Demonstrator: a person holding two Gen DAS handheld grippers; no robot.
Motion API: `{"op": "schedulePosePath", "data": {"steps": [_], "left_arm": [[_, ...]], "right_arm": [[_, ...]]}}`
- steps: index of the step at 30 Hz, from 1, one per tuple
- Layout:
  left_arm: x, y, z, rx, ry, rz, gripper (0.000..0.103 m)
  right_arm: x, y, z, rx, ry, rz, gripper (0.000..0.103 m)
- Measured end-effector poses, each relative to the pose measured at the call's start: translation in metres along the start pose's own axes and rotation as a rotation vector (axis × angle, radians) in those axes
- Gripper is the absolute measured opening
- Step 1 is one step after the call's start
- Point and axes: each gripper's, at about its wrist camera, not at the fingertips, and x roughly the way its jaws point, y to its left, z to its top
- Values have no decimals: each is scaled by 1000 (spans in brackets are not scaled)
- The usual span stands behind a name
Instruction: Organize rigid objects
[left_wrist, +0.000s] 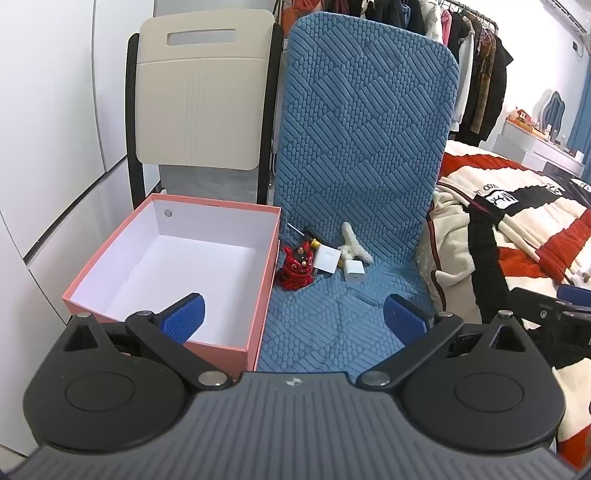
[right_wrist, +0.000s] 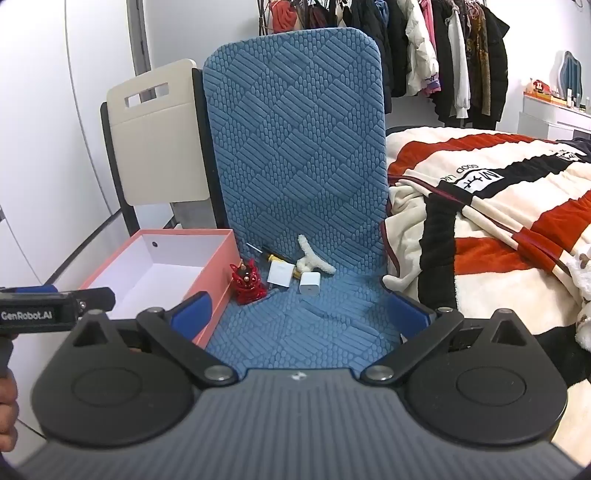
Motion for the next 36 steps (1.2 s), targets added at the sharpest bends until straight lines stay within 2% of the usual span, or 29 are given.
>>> {"op": "schedulePosePath", "data": {"steps": [36], "left_arm": [[-5,1,-6,15,-11,1,103]], "right_arm": [[-1,2,-8,6,20,-8,103]]}}
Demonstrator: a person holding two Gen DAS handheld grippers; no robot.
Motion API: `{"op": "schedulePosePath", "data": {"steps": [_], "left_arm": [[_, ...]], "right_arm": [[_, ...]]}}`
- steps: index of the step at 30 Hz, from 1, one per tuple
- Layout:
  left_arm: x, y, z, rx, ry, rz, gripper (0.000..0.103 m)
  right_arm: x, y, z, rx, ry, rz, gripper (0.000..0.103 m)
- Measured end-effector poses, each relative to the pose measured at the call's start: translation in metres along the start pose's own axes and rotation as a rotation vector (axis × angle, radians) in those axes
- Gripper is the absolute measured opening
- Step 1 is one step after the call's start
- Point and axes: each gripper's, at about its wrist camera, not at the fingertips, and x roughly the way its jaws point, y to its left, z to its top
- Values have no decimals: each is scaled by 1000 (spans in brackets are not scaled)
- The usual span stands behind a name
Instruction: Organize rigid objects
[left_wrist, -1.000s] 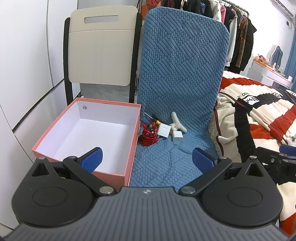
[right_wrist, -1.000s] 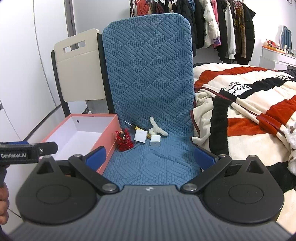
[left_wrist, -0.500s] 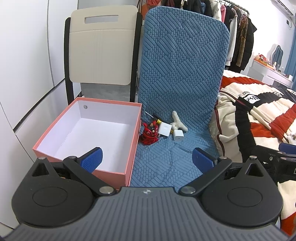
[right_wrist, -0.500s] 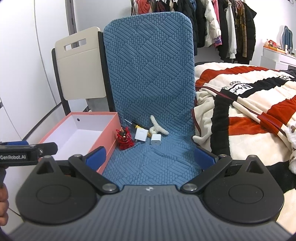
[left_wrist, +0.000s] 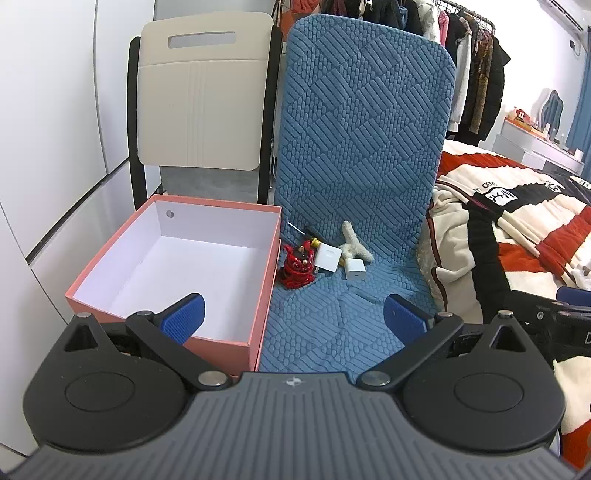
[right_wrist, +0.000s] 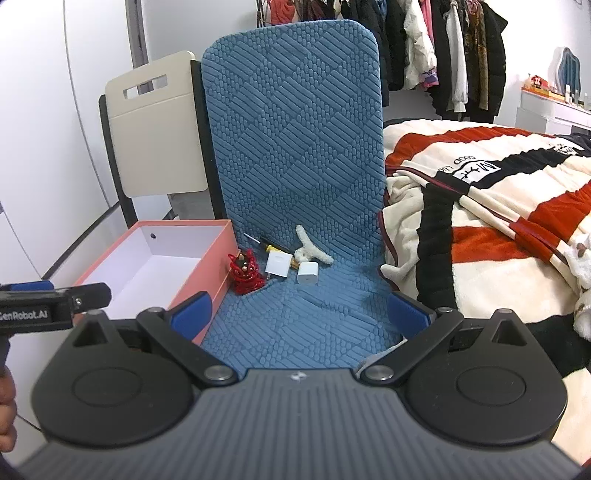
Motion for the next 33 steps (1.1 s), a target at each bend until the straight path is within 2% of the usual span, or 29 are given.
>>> {"op": "schedulePosePath", "data": {"steps": [19,27,33], "left_arm": [[-13,-1,-12,4,-29,-23,103],[3,-11,-17,45,-16,-50,103],[15,-11,-21,36,-13,-51,103]], "right_arm": [[-9,-6,-10,22,10,13,103],[-1,-16,-21,45,33,25,103],[11,-25,-32,67,65,30,103]]}}
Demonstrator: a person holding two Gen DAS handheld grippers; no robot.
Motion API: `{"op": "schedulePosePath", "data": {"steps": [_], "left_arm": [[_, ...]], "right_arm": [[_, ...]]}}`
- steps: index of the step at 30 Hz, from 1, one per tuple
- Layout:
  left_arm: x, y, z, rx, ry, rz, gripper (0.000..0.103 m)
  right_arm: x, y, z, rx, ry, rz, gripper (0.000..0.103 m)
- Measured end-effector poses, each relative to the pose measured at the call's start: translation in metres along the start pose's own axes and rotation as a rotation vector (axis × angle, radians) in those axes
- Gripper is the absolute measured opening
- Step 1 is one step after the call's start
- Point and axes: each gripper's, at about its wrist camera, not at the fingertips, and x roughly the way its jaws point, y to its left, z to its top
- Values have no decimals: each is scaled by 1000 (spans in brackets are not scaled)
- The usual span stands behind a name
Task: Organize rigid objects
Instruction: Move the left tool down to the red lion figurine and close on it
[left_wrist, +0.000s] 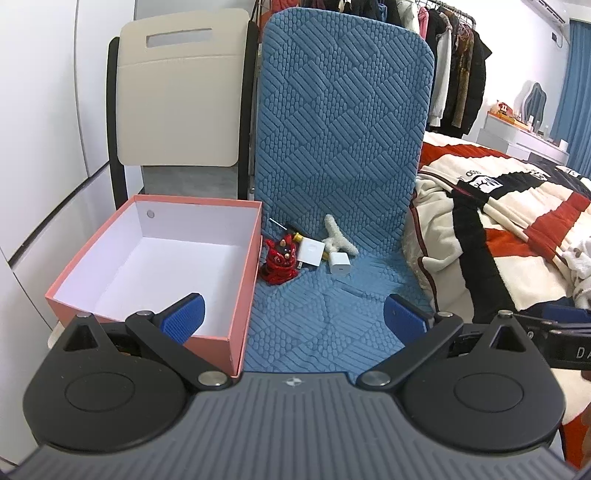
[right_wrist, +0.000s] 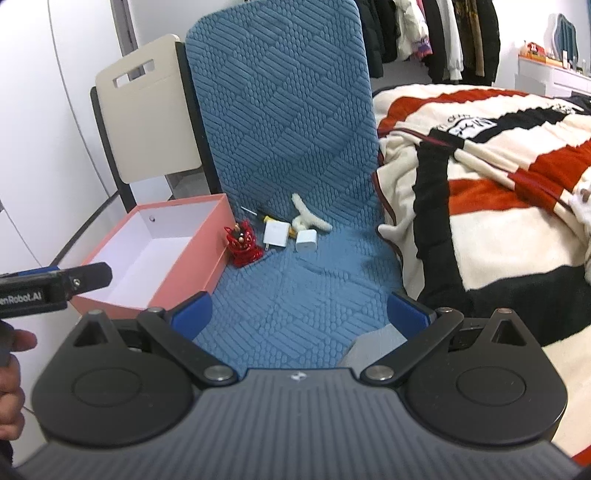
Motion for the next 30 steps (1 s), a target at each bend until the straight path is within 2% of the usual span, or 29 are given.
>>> {"op": "schedulePosePath", "data": {"steps": [8,15,23,27,30], "left_arm": [[37,-6,-5,32,28,8,103],[65,-10,-7,45,23,0,103],[85,-18,-9,83,26,-18,103],[114,-27,-12,105,9,-17,103],[142,-35,-15,137,-16,15,103]], "right_arm": [[30,-8,-10,31,32,2,103],[51,-9,-12,33,16,29,103],[69,-13,-12,46,16,10,101],[93,-22,-11,76,-2,21,99],[117,-29,-7,85,-16,24,96]]}}
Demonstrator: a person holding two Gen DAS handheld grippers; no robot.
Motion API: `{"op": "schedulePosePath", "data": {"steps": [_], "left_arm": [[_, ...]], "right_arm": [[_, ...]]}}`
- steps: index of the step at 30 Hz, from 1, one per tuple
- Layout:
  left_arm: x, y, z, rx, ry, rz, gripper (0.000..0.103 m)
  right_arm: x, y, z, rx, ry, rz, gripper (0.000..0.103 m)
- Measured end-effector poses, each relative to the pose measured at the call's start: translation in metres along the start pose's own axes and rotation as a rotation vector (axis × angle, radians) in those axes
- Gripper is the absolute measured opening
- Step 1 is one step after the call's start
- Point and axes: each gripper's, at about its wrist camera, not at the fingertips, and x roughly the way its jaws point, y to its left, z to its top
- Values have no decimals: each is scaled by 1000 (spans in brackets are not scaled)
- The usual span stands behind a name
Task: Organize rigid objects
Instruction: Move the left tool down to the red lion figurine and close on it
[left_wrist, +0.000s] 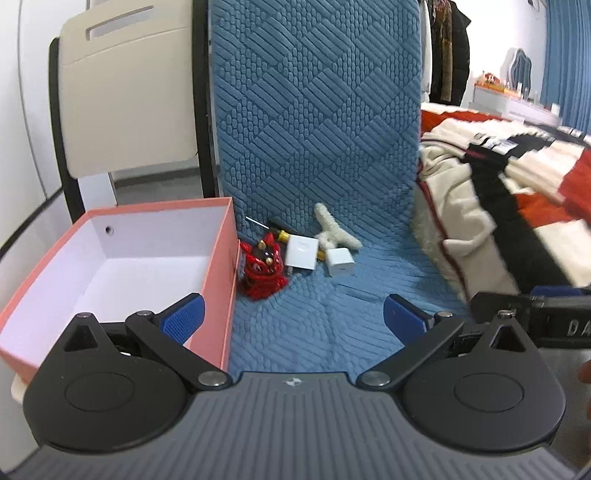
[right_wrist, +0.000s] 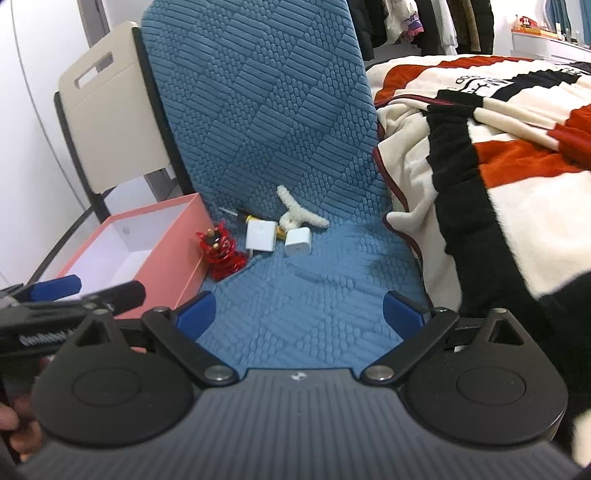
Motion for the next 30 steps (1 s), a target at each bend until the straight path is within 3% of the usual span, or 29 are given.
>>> {"op": "schedulePosePath", "data": {"steps": [4,11,17,22,30], "left_arm": [[37,-8,-1,51,-50,32,103],[97,-16,-3,82,-64,55,103],[141,-22,-1,116,-36,47,103],[171,-21,6,112,-16,81,103],[211,-14,14,92,32,132,101]], "right_arm": [[30,-8,6,47,-4,14,92],[86,-15,20,102,20,28,81],[130,-29,32,130,10,20,72],[171,-41,39,157,85,33,64],[220,-24,49,84,142,84,63]]}}
